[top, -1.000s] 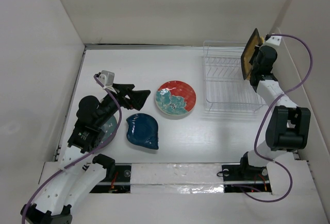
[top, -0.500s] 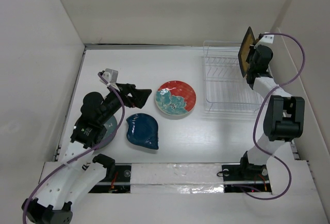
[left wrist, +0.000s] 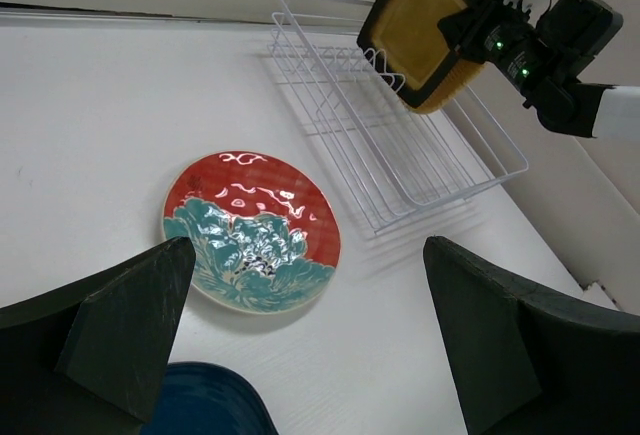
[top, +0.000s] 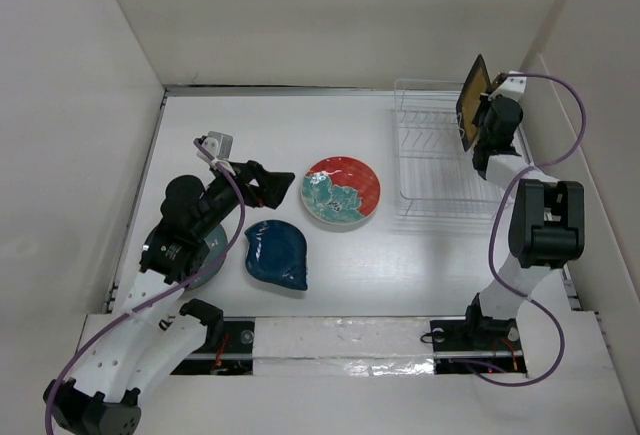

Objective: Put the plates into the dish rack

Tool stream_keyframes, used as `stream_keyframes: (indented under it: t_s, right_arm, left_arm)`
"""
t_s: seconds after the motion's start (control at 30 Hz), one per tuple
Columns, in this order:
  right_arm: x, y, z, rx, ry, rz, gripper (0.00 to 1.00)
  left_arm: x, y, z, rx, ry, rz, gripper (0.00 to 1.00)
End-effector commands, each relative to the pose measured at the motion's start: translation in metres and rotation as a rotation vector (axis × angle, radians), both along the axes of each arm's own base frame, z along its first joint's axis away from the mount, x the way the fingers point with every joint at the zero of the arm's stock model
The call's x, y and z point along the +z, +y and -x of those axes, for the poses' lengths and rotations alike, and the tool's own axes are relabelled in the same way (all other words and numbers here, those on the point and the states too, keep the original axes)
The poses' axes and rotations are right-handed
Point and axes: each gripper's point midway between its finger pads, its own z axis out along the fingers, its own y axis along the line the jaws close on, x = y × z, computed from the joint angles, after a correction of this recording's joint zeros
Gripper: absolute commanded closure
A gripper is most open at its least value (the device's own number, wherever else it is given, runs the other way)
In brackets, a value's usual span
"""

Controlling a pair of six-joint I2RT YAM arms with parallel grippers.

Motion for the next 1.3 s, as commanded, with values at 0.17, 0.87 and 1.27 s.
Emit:
stream_keyframes:
  t_s: [0.17,0.87,1.27]
  right_arm:
    - [0.045,0.009,0.006,-0.003,-0.232,0.005,1.0]
    - [0.048,0.007,0.041,-0.085,-0.25,-0.194,0.19]
    - [0.119,0.14,0.083,0.29,-0.317,-0.41,0.94]
  left_arm:
    - [0.015,-0.003,0.002,-0.017,-0.057,0.013,0.01]
    - [0.007,-0.004,-0.005,-0.007,-0.015,0.0,0.01]
    - [0.019,0.021,-0.016,0.12,-0.043,0.024,0.01]
